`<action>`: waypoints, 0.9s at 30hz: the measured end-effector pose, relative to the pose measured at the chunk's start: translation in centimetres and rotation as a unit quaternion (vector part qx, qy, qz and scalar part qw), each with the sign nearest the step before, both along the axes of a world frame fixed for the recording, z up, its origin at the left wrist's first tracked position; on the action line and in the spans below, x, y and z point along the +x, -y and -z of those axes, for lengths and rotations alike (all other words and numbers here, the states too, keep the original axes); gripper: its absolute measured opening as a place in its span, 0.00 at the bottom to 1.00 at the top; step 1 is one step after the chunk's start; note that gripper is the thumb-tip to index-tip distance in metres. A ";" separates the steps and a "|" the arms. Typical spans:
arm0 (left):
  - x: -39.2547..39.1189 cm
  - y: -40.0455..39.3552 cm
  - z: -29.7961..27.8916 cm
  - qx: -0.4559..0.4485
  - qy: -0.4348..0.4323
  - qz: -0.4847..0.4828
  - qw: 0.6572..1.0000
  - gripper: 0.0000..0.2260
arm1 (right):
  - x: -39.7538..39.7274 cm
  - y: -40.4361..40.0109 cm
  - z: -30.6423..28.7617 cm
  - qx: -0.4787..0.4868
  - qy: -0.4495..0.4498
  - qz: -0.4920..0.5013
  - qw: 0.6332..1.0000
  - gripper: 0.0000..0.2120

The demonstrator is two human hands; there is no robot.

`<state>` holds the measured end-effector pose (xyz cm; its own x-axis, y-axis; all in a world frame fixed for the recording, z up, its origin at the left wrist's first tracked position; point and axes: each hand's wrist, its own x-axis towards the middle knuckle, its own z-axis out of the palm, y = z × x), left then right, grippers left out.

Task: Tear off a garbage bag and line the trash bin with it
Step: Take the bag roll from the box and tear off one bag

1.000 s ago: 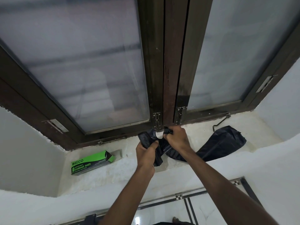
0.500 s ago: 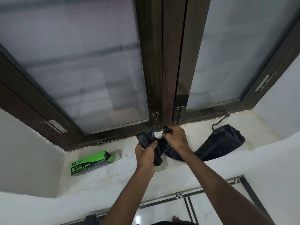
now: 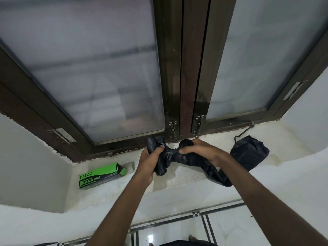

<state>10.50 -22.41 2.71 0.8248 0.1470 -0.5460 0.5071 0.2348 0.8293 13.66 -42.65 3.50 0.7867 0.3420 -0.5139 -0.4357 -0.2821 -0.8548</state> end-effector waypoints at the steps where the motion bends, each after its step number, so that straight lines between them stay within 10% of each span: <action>1: 0.0 0.0 0.0 0.013 0.005 0.011 1.000 0.08 | 0.1 0.0 0.2 -0.011 0.011 -0.013 1.000 0.12; 13: -0.4 -1.0 0.8 0.034 0.039 0.187 0.981 0.28 | 0.2 -0.3 0.2 -0.042 0.103 -0.058 0.992 0.05; 27: -0.5 -1.1 1.0 0.142 0.095 0.182 0.968 0.21 | -0.1 -0.4 -0.1 -0.030 0.089 -0.114 0.989 0.06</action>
<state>9.96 -21.29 1.73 0.9318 -0.0498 -0.3596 0.3456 -0.1815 0.9206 13.59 -42.24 3.60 0.7722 0.4940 -0.3997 -0.1994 -0.4089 -0.8905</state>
